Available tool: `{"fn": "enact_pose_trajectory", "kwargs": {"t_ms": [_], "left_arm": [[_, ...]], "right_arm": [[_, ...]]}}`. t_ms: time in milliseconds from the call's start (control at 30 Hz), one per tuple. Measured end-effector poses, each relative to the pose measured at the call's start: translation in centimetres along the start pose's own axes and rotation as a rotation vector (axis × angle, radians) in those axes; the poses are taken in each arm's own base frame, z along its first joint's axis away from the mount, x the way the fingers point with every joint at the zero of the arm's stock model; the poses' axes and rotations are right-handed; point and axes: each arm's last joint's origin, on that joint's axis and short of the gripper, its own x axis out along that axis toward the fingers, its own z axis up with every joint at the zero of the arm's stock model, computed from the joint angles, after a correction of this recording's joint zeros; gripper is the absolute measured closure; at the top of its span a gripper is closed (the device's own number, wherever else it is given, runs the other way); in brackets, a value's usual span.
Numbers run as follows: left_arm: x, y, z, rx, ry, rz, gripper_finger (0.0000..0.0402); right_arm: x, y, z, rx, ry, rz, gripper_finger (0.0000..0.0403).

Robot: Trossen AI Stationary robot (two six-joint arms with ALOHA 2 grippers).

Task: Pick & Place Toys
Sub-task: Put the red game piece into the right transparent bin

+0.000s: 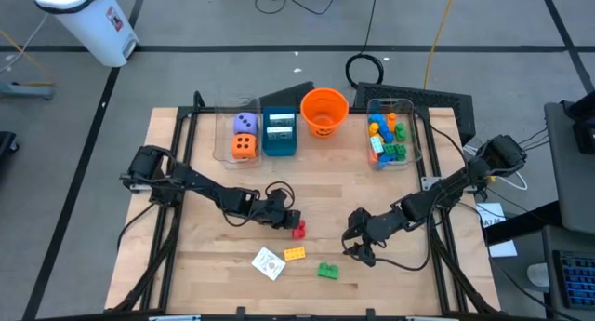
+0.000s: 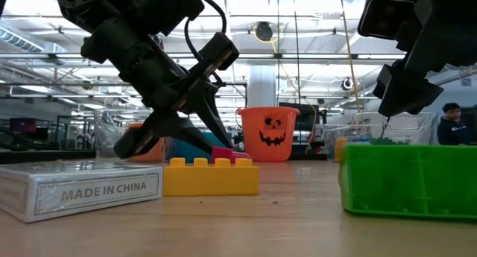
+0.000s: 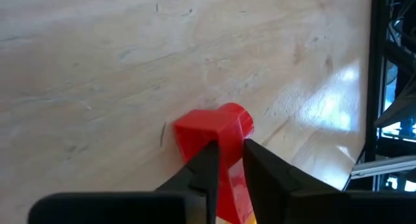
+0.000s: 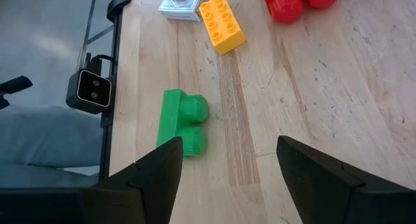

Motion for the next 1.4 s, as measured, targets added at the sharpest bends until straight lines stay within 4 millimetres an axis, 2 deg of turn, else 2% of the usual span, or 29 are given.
{"fn": "enact_pose_trajectory", "kwargs": {"t_ms": [467, 667, 833, 967, 1133, 1267, 1400], "left_arm": [[0.0, -0.4, 1.0, 0.053, -0.016, -0.046, 0.0373], [0.0, -1.3, 1.8, 0.100, 0.009, -0.165, 0.0394], [-0.9, -2.9, 3.2, 0.153, -0.012, -0.321, 0.0387], [-3.9, -5.3, 4.7, 0.271, -0.109, -0.464, 0.0386], [-10.1, -8.3, 6.1, 0.519, -0.307, -0.614, 0.0394], [-15.2, -9.9, 6.7, 0.612, -0.482, -0.646, 0.0386], [-18.8, -11.1, 6.9, 0.688, -0.600, -0.617, 0.0395]], "right_arm": [[0.0, -0.1, 0.1, 0.002, -0.002, -0.002, 0.0161], [0.0, -0.1, 0.1, 0.003, -0.004, 0.000, 0.0161], [0.0, 0.3, 0.7, 0.011, -0.056, 0.043, 0.0161], [-0.1, 0.3, 1.9, 0.053, -0.145, 0.101, 0.0161], [-0.6, 0.3, 4.2, 0.118, -0.302, 0.196, 0.0161], [-1.4, 0.2, 6.4, 0.140, -0.474, 0.294, 0.0161], [-2.6, -0.6, 8.7, 0.163, -0.661, 0.338, 0.0161]]}}
